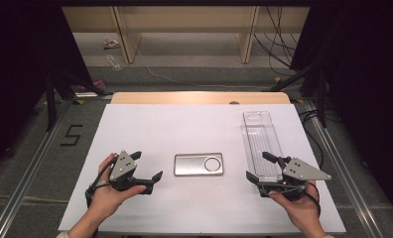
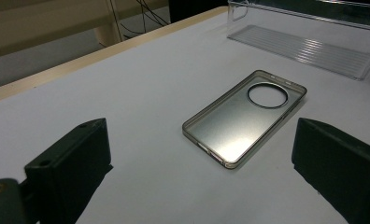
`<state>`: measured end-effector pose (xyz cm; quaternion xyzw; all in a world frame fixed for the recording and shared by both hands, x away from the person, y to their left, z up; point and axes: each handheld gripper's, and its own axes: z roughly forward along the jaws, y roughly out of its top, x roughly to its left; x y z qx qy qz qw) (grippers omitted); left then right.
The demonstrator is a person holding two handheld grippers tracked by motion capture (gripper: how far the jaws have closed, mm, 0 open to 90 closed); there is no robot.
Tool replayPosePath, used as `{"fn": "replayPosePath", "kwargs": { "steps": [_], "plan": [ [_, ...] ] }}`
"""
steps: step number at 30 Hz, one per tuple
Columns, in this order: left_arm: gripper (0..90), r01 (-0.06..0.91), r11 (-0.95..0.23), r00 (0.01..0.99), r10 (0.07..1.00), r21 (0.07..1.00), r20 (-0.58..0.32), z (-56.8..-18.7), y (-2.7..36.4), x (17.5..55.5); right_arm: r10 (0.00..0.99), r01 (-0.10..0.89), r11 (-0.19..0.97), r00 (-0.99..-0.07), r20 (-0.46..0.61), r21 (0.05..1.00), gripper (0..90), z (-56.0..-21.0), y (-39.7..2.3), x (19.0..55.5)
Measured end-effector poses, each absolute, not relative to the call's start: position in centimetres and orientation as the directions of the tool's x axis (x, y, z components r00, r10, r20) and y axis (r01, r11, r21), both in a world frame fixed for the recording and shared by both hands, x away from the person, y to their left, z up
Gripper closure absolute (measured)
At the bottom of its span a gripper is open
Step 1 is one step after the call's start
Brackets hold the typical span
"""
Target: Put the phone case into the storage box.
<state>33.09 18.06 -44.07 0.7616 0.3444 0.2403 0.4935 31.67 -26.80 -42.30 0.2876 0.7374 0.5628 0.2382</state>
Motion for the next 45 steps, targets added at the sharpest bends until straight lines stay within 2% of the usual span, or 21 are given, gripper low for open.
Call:
{"fn": "replayPosePath", "kwargs": {
  "steps": [12, 13, 16, 19, 22, 23, 24, 32, 41, 45],
  "plan": [
    [5.5, 0.288, -0.272, 0.643, 0.766, 0.918, 0.026, -44.0, 18.1, 33.1, 0.698, 0.15, 0.198, -0.715, -0.031, 0.969, 17.2, -42.2, -26.6, 31.7],
    [5.6, 0.288, -0.273, 0.642, 0.766, 0.918, 0.026, -44.0, 18.1, 33.1, 0.701, 0.153, 0.2, -0.713, -0.033, 0.968, 21.3, -42.2, -26.5, 31.6],
    [5.9, 0.289, -0.271, 0.642, 0.767, 0.918, 0.024, -44.0, 18.2, 33.0, 0.704, 0.157, 0.204, -0.71, -0.034, 0.966, 24.3, -42.2, -26.1, 31.7],
    [6.3, 0.291, -0.271, 0.642, 0.766, 0.918, 0.023, -44.1, 18.1, 33.1, 0.694, 0.156, 0.213, -0.719, -0.036, 0.965, 29.7, -42.2, -25.7, 31.7],
    [6.5, 0.29, -0.27, 0.641, 0.767, 0.918, 0.023, -44.1, 18.2, 33.1, 0.686, 0.147, 0.225, -0.726, -0.049, 0.963, 39.0, -42.2, -25.3, 31.7],
    [6.5, 0.29, -0.27, 0.641, 0.767, 0.918, 0.023, -44.1, 18.2, 33.1, 0.686, 0.147, 0.229, -0.726, -0.052, 0.962, 39.0, -42.2, -25.1, 31.7],
    [6.6, 0.292, -0.266, 0.639, 0.769, 0.919, 0.02, -44.1, 18.2, 33.1, 0.686, 0.147, 0.236, -0.726, -0.057, 0.961, 45.4, -42.1, -25.0, 31.7],
    [7.0, 0.293, -0.267, 0.642, 0.767, 0.918, 0.019, -44.2, 18.1, 33.2, 0.65, 0.149, 0.291, -0.756, -0.081, 0.945, 71.9, -42.0, -23.5, 32.0],
    [7.4, 0.29, -0.267, 0.643, 0.765, 0.919, 0.019, -44.2, 18.1, 33.2, 0.599, 0.172, 0.362, -0.796, -0.087, 0.916, 89.0, -42.3, -20.4, 32.4],
    [7.6, 0.291, -0.266, 0.643, 0.766, 0.919, 0.018, -44.2, 18.0, 33.2, 0.589, 0.185, 0.381, -0.804, -0.084, 0.906, 90.0, -42.4, -19.2, 32.9]
  ]
}}
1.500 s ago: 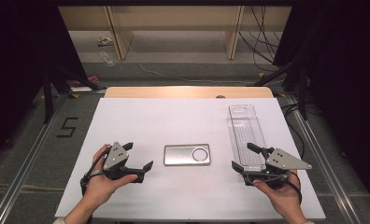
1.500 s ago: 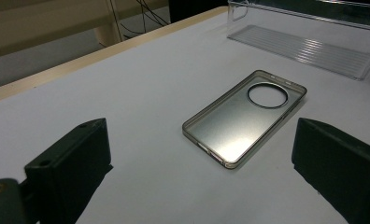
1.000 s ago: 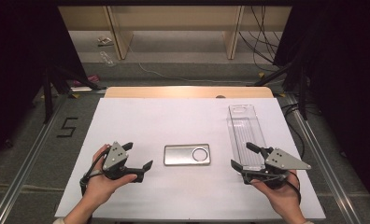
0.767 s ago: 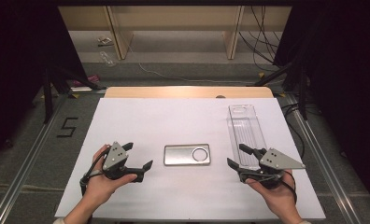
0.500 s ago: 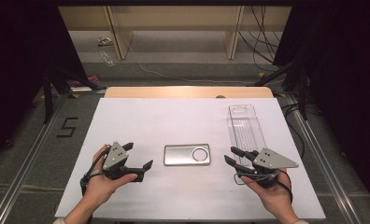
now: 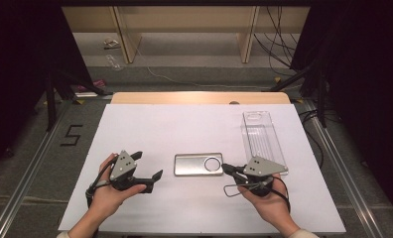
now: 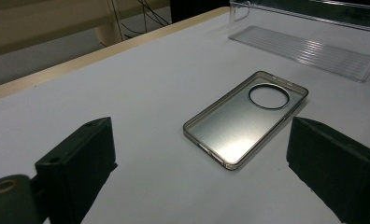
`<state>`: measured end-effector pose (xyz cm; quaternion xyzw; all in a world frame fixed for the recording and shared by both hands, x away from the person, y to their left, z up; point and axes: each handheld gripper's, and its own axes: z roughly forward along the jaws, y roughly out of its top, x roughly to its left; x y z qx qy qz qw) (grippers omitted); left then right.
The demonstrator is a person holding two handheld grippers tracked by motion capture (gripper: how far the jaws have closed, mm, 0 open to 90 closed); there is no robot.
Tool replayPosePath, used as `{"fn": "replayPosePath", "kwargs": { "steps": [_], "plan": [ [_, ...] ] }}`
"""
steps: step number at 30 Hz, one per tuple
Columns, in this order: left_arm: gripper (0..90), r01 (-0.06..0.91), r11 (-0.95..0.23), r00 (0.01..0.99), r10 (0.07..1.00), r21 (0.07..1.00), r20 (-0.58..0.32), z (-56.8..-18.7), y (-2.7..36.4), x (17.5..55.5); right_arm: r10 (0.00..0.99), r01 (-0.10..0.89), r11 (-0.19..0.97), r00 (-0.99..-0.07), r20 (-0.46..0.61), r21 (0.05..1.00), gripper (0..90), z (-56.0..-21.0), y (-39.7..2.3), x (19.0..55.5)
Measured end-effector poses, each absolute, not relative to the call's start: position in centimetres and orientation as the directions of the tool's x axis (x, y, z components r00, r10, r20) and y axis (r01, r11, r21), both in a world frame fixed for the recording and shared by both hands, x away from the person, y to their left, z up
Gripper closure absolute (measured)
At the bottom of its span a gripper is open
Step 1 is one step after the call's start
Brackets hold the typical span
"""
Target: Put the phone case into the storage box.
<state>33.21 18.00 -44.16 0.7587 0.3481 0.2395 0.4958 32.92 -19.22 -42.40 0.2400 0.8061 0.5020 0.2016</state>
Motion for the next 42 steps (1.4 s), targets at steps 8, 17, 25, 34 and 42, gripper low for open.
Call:
{"fn": "replayPosePath", "kwargs": {
  "steps": [8, 17, 25, 34, 42],
  "plan": [
    [7.7, 0.291, -0.27, 0.645, 0.764, 0.918, 0.021, -44.2, 18.0, 33.3, 0.59, 0.218, 0.394, -0.805, -0.064, 0.893, 90.0, -42.9, -17.0, 34.0],
    [7.8, 0.29, -0.269, 0.644, 0.765, 0.918, 0.021, -44.2, 18.0, 33.3, 0.591, 0.246, 0.418, -0.805, -0.056, 0.874, 90.0, -43.4, -14.5, 35.1],
    [7.9, 0.29, -0.268, 0.644, 0.764, 0.919, 0.019, -44.2, 18.0, 33.3, 0.577, 0.263, 0.446, -0.815, -0.051, 0.856, 90.0, -44.1, -12.1, 35.9],
    [7.9, 0.29, -0.271, 0.644, 0.765, 0.918, 0.023, -44.1, 18.0, 33.2, 0.565, 0.279, 0.474, -0.824, -0.045, 0.835, 90.0, -44.8, -9.9, 36.6],
    [8.0, 0.289, -0.273, 0.644, 0.765, 0.918, 0.024, -44.1, 18.0, 33.3, 0.568, 0.303, 0.497, -0.822, -0.041, 0.813, 90.0, -45.6, -8.8, 37.0]
  ]
}}
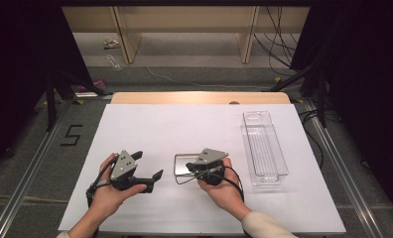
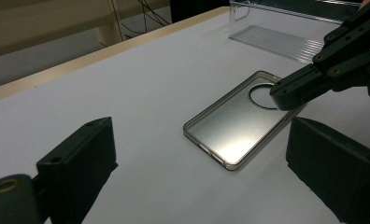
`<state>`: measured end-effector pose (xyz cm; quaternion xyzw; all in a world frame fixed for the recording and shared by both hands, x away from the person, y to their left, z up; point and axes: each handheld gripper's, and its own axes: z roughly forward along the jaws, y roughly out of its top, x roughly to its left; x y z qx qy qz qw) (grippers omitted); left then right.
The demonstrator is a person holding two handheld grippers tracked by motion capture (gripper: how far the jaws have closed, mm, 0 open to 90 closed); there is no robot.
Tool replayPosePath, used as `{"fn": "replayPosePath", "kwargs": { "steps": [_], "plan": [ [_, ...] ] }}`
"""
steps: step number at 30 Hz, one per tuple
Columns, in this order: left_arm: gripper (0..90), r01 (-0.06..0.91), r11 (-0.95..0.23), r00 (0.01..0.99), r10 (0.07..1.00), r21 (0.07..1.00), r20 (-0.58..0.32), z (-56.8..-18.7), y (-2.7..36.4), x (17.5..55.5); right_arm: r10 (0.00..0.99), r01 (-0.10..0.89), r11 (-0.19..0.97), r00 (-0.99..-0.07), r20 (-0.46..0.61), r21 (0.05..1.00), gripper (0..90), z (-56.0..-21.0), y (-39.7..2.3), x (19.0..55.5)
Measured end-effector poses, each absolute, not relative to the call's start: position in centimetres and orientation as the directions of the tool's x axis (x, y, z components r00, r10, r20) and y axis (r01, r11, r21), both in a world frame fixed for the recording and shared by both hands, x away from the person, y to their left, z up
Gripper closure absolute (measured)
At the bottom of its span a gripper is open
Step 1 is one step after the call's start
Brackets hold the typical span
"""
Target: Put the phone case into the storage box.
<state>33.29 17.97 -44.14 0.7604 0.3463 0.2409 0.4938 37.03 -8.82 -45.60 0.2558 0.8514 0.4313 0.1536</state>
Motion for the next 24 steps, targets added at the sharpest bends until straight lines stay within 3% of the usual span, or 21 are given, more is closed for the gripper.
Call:
{"fn": "replayPosePath", "kwargs": {
  "steps": [24],
  "plan": [
    [8.0, 0.296, -0.28, 0.64, 0.768, 0.913, 0.028, -44.2, 18.0, 33.4, 0.587, 0.362, 0.533, -0.809, -0.026, 0.765, 90.0, -47.1, -6.3, 37.9]
  ]
}}
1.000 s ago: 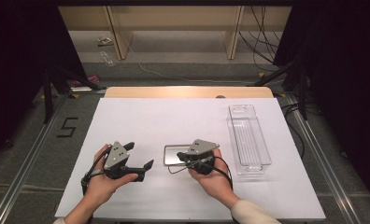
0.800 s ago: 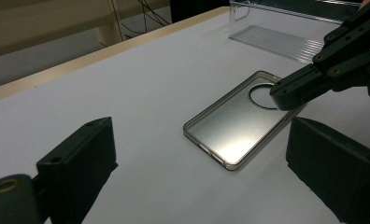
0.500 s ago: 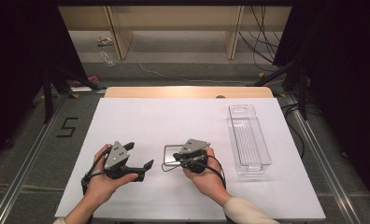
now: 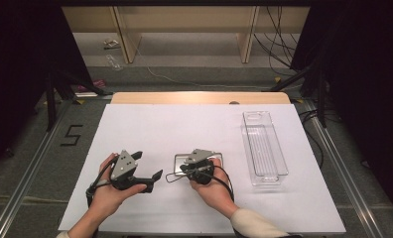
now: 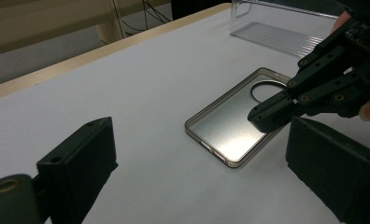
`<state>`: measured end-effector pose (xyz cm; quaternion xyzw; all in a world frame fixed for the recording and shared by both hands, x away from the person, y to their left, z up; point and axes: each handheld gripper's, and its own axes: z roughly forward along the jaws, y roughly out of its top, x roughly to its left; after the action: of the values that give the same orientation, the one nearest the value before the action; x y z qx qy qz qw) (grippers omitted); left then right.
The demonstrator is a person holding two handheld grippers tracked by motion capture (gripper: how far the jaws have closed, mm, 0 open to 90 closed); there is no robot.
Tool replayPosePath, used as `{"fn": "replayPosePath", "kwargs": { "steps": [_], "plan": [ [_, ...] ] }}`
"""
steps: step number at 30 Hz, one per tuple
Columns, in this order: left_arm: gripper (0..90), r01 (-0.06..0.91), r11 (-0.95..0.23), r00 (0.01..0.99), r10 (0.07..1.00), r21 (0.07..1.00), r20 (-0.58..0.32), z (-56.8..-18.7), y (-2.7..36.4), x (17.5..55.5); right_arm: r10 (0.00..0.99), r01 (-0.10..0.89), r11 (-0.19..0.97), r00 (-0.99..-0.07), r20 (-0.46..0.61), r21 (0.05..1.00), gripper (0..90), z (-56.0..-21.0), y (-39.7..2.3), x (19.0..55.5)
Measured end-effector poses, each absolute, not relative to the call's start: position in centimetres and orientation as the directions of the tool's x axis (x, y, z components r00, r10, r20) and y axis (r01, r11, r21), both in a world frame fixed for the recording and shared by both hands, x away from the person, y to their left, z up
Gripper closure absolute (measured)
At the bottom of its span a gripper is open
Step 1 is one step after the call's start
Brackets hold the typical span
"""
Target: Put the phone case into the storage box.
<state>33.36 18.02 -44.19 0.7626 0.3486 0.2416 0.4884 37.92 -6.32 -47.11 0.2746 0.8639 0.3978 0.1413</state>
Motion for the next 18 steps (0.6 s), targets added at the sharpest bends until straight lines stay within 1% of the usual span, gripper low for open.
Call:
{"fn": "replayPosePath", "kwargs": {
  "steps": [18],
  "plan": [
    [8.0, 0.297, -0.289, 0.637, 0.77, 0.91, 0.037, -44.2, 18.1, 33.4, 0.608, 0.404, 0.538, -0.794, -0.01, 0.74, 90.0, -48.1, -5.2, 38.8]
  ]
}}
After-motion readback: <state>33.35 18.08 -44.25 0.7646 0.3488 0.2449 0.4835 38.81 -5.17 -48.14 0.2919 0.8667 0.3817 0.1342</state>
